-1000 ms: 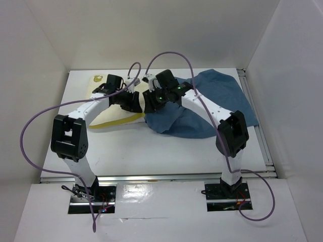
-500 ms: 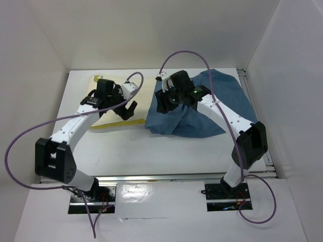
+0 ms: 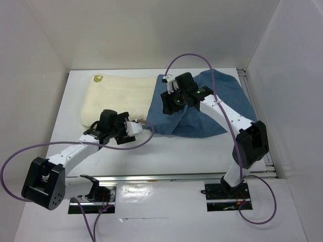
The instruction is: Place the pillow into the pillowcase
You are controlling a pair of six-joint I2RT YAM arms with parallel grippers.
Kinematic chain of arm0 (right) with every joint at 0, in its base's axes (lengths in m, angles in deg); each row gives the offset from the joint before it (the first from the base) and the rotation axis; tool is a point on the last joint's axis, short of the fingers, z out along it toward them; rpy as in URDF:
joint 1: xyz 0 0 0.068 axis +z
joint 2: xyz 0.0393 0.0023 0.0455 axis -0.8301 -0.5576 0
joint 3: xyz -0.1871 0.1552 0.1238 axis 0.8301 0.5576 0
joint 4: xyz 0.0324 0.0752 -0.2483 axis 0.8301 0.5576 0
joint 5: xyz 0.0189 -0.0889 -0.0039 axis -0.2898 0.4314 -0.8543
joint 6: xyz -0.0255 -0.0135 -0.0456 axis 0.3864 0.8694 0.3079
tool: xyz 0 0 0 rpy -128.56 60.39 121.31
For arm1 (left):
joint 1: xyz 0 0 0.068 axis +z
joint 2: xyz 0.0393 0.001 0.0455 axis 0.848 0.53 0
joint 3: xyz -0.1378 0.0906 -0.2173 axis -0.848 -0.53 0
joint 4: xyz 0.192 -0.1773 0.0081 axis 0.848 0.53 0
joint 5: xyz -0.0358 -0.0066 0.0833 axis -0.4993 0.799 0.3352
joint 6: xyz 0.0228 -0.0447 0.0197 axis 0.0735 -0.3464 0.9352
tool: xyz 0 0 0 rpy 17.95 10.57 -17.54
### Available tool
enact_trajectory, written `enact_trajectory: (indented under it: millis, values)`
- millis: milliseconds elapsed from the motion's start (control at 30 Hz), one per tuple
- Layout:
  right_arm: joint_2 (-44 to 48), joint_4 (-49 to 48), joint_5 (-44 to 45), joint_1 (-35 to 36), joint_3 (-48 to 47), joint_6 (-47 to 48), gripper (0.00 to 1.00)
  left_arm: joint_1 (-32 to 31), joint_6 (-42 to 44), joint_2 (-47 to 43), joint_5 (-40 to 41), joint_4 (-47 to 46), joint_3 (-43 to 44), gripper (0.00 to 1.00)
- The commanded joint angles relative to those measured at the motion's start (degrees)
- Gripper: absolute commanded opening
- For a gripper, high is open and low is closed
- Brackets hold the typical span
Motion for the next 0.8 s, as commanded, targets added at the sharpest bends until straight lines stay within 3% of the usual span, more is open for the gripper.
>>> enact_trajectory:
  millis: [0,233,400,467,500,567,667,767]
  values:
    - [2.89,-0.58,0.80,-0.51,0.27,0.60,0.56,-0.85,4.14,2.64,0.60,-13.81,-2.79,0.99]
    - [2.27,-0.05,0.80,-0.51,0.27,0.60,0.56,-1.47,4.76,14.33,2.98,-27.55,-3.94,0.99]
    - [1.75,-0.05,1.33,-0.51,-0.34,1.12,0.56,-1.47,3.71,26.01,5.34,-30.56,2.45,0.97]
    - [1.75,0.56,1.94,-0.51,-0.96,1.12,0.56,-1.47,2.39,28.75,5.88,-28.19,5.80,0.80]
    - [1.75,0.56,1.95,-0.51,-0.96,1.12,0.56,-1.47,1.52,29.89,6.40,-26.70,9.12,0.67]
    - [1.75,0.56,1.95,-0.51,-0.96,1.73,0.56,-1.47,0.11,31.57,6.93,-23.79,11.34,0.56]
    - [2.35,0.56,2.47,-0.51,-0.34,1.74,0.56,-1.47,-0.95,32.19,6.93,-21.86,12.49,0.03]
    - [2.36,0.56,3.08,-0.51,0.18,2.26,0.56,-1.47,-2.53,32.19,4.92,-17.39,15.56,0.00]
